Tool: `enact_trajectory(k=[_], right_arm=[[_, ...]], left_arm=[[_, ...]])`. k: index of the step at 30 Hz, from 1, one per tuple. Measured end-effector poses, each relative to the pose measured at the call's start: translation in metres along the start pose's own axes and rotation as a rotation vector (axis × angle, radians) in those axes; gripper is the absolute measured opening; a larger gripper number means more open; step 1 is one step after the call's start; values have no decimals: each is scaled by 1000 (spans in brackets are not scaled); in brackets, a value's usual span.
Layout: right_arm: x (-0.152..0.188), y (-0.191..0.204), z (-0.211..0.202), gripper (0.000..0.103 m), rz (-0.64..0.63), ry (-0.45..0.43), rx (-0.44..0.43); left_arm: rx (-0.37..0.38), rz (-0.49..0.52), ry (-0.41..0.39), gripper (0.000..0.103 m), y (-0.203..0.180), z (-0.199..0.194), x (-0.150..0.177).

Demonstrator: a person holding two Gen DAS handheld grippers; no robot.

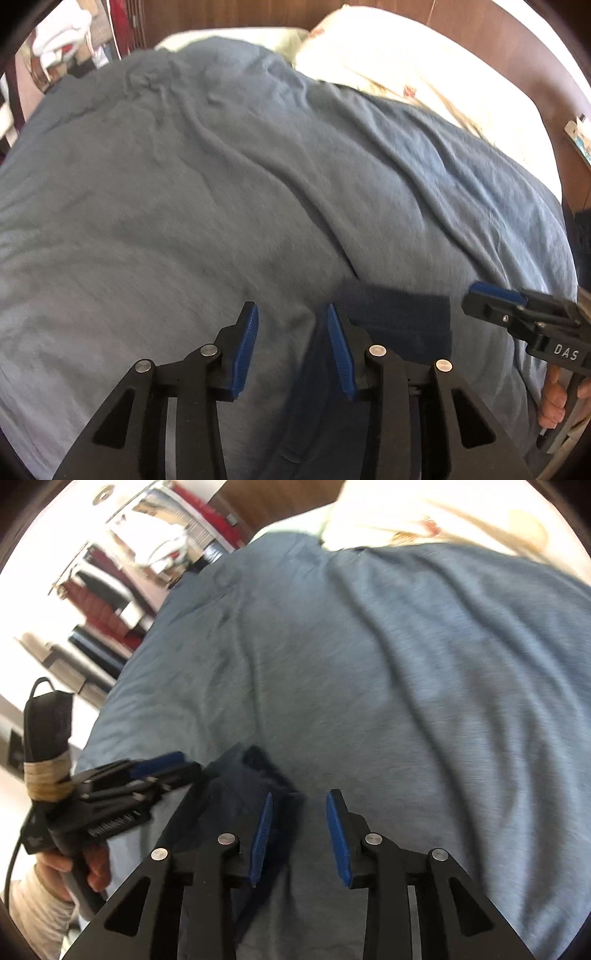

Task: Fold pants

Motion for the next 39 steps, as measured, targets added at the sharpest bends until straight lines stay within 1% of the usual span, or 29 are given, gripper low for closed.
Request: enact_trajectory(k=[1, 3, 4, 6, 8, 9, 10, 11, 12, 13, 15, 17, 18, 19, 22, 23, 24, 25, 27, 29, 32, 34, 35, 36, 39], right_arm=[[1, -4, -3, 32, 14, -9, 20], [4, -11, -3, 32, 32, 1, 56], [5, -14, 0, 32, 44, 8, 54], [7, -17, 6, 32, 61, 39, 32], [9, -15, 10, 32, 67, 53, 3], [10, -13, 11, 32, 60, 58, -7], [10, -11, 12, 32, 54, 61, -17], [10, -9, 13, 32, 49, 62, -25], [11, -7, 14, 32, 46, 67, -33], [11, -7, 15, 32, 47, 71, -37], [12, -6, 18, 32, 53, 78, -57], [12, -3, 21, 32, 58, 86, -87], [12, -2, 22, 32, 54, 88, -89], [13, -1, 25, 32, 43, 90, -87], [13, 3, 31, 32, 43, 99, -109], [14, 2, 33, 32, 51, 105, -117], [14, 2, 36, 32, 62, 109, -123], [14, 0, 38, 32, 67, 110, -124], [13, 0, 41, 32, 78, 111, -129], [13, -2, 44, 32, 94, 111, -136], [11, -6, 49, 31, 103, 114, -137], [11, -5, 51, 29, 94, 114, -134], [11, -4, 51, 20, 88, 114, -135], [12, -4, 51, 16, 84, 117, -138], [11, -5, 48, 13, 88, 108, -132]], left_arm=[[-8, 14, -3, 38, 0, 0, -3], [-29, 43, 5, 38, -1, 5, -6], [-29, 53, 17, 36, -1, 10, -7], [-20, 58, 49, 31, 1, 20, -8], [-15, 64, 68, 29, 1, 27, -7], [-1, 66, 84, 29, 2, 32, -7], [16, 63, 97, 27, 3, 35, -7], [50, 46, 118, 23, 5, 40, -7], [99, 20, 141, 16, 7, 45, -7], [143, -4, 163, 14, 9, 48, -7], [220, -45, 196, 14, 13, 55, -8], [284, -57, 219, 14, 13, 59, -9], [318, -56, 238, 14, 13, 62, -9], [336, -53, 256, 14, 12, 65, -10], [346, -48, 303, 15, 11, 78, -12], [339, -47, 305, 16, 10, 81, -14], [345, -47, 307, 19, 9, 83, -16], [354, -50, 312, 22, 7, 86, -19], [405, -64, 339, 27, 3, 91, -20], [415, -60, 348, 28, 3, 93, -19], [423, -69, 353, 27, 3, 96, -17], [420, -66, 346, 21, 1, 94, -16], [413, -60, 340, 19, 3, 92, -16], [408, -51, 333, 16, 3, 90, -15], [397, -14, 282, 13, -7, 76, -18]])
Point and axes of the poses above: each gripper's, at about its wrist camera, not at the fingertips, and z roughly the way its jaws point, y to its left, x to its underside, the point moved 2 cm from there along z, roughly the way its jaws point, and after that the axes turned 1 degree about -y, right-handed, at the moved point
